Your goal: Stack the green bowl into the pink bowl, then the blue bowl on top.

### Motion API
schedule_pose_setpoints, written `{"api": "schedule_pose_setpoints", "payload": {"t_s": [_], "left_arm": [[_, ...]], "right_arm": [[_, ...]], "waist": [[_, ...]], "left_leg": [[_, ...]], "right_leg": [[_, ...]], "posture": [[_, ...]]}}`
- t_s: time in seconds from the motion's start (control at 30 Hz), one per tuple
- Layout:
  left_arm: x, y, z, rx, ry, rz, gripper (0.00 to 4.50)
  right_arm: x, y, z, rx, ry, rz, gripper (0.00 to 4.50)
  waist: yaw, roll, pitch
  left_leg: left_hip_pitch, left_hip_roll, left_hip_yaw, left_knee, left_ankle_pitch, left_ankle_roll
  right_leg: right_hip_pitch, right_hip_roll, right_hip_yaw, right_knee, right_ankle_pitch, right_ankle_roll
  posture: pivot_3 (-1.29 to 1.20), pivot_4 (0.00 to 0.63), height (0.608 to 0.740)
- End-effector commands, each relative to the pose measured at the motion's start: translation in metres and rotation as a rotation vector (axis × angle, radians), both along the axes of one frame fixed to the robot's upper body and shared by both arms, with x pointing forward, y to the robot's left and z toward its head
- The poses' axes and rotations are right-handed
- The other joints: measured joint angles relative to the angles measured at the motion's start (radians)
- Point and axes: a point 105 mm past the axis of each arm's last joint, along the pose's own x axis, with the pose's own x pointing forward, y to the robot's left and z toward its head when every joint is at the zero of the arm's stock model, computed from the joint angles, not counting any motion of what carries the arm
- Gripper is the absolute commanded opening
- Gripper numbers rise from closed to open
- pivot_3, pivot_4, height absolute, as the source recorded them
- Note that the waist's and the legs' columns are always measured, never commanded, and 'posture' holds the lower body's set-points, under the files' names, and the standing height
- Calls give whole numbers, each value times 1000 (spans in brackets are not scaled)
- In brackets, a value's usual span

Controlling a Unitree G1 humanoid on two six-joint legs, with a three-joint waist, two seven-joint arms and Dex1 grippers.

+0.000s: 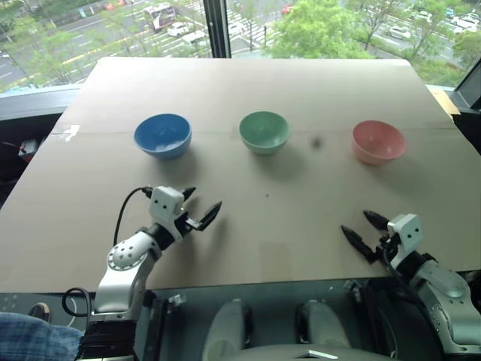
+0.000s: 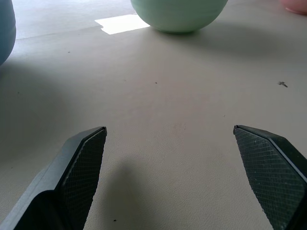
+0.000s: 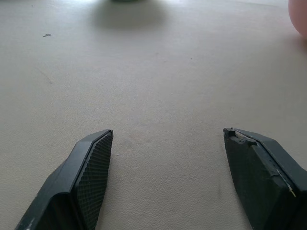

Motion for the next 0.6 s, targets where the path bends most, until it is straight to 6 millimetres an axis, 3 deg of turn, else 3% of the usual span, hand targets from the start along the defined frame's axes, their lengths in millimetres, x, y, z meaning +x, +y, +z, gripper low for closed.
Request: {"api": "schedule_pose_setpoints", "payload": {"t_s": [0.03, 0.6], "left_arm": [[-2, -9, 16, -30, -58, -38, 4500], [0, -15, 17, -78, -59, -40, 4500]], "right_arm": [[2, -4, 10, -9, -53, -10, 3858], [4, -5, 14, -35, -67, -9, 3858]], "waist": [[0, 0, 0], [4, 0, 0]], "left_leg": [[0, 0, 0, 0, 0, 0], [-5, -1, 0, 4, 3, 3]], "right_leg": [[0, 0, 0, 0, 0, 0], [-3, 3, -3, 3, 2, 3]], "posture": [[0, 150, 740], [0, 150, 740]]}}
